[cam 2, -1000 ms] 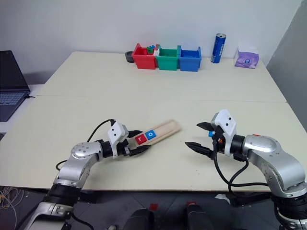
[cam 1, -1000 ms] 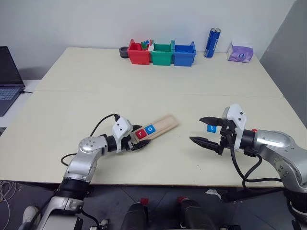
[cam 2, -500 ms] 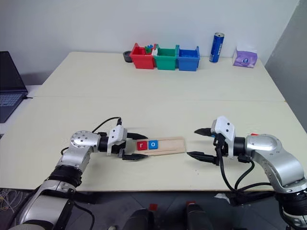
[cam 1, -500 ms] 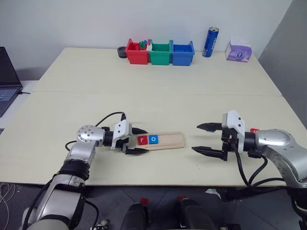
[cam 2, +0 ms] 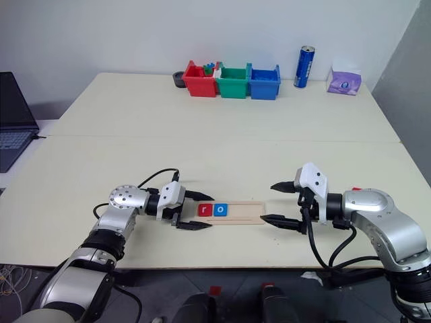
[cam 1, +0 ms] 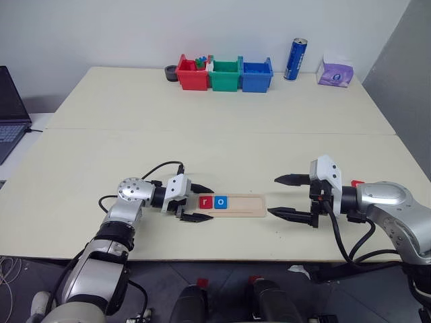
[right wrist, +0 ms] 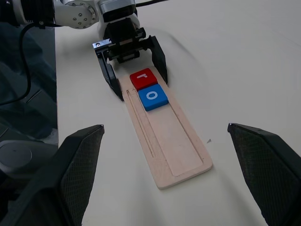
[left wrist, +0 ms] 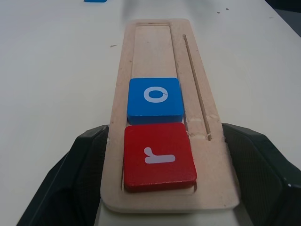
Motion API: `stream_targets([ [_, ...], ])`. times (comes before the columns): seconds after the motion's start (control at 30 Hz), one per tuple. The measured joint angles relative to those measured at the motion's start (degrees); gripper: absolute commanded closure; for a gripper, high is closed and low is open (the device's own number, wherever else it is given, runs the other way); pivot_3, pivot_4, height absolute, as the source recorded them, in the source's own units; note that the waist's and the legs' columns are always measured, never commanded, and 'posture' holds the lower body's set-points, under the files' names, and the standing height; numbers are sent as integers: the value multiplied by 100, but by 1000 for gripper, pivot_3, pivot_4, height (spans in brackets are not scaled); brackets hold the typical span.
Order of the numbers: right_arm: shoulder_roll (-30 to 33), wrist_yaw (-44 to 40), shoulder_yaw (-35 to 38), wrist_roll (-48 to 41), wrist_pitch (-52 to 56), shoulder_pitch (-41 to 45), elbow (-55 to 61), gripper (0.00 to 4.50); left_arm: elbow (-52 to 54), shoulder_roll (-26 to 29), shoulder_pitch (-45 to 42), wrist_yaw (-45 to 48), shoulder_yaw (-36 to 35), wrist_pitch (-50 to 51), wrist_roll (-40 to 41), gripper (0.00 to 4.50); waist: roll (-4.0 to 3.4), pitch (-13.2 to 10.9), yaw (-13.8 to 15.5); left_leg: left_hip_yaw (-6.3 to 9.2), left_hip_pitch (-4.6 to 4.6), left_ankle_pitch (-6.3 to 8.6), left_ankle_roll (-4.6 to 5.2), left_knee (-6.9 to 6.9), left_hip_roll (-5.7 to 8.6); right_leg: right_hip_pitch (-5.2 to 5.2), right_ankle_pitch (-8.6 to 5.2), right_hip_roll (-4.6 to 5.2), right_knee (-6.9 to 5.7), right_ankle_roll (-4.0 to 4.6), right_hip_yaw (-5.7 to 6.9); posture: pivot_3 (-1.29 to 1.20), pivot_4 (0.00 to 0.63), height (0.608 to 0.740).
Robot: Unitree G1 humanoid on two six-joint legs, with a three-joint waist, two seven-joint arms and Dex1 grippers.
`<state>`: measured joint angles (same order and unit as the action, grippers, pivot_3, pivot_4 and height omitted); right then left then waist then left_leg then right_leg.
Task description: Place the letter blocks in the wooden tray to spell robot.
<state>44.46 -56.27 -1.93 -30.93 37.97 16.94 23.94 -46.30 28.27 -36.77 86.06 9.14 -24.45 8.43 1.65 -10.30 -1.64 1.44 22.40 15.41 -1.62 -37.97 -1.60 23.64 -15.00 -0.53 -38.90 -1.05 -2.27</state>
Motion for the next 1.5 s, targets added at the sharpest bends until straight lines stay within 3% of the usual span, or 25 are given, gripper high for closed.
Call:
stream_targets([
  [0.03, -4, 2, 0, -3, 12, 2, 0, 0, -71, -10, -29, 11, 0, -54, -6, 377, 0, 0, 0, 0, 0, 0, 0, 0, 0, 0, 0, 0, 0, 0, 0, 0, 150, 740],
  [0.1, -11, 5, 0, -7, 21, 5, 0, 0, -177, -19, -117, -11, -1, -147, -38, 94, 0, 0, 0, 0, 0, 0, 0, 0, 0, 0, 0, 0, 0, 0, 1, 0, 150, 740],
  [0.53, -63, 50, 2, -11, 58, 6, 11, 0, -59, 164, -217, 188, -1, -34, -70, 94, 1, -1, -9, 1, 1, 0, 0, -1, -4, 3, 0, -5, -5, 0, 0, 0, 150, 740],
  [0.83, -141, 472, 143, -537, 580, -9, 579, 0, 2651, 1087, 519, 150, -393, 2075, 729, 94, 0, -1, -13, 5, 2, 0, 0, 0, -10, 5, 0, -4, -6, 0, -3, 0, 150, 740],
  [1.0, -351, 1240, 318, -419, 730, -110, 586, 0, 4179, 907, 1018, -879, -599, 3203, 1068, 94, 1, -1, 22, 9, 2, -1, 0, -4, -9, 0, -1, 8, -5, -1, -9, 0, 150, 740],
  [1.13, -949, 2547, 341, 336, 732, -485, 336, 0, 5254, 143, 1526, -2216, -588, 3710, 1051, 94, 3, 1, 18, 8, 7, -1, -1, -4, -8, 0, 0, 15, -5, -2, -23, 0, 150, 740],
  [1.27, -1509, 3616, 323, 898, 884, -735, 302, 0, 5809, -117, 1892, -2896, -333, 3964, 915, 94, 2, 1, -7, 8, 1, -1, -2, 1, -6, 2, 0, 9, -8, -1, -25, 0, 150, 740],
  [1.5, -2544, 4929, 329, 1412, 1355, -873, 283, 0, 5955, -157, 2120, -3306, -148, 4038, 777, 94, -2, 2, -7, 6, -4, -2, -3, 1, -6, 2, 0, -1, -13, 0, -25, 0, 150, 740],
])
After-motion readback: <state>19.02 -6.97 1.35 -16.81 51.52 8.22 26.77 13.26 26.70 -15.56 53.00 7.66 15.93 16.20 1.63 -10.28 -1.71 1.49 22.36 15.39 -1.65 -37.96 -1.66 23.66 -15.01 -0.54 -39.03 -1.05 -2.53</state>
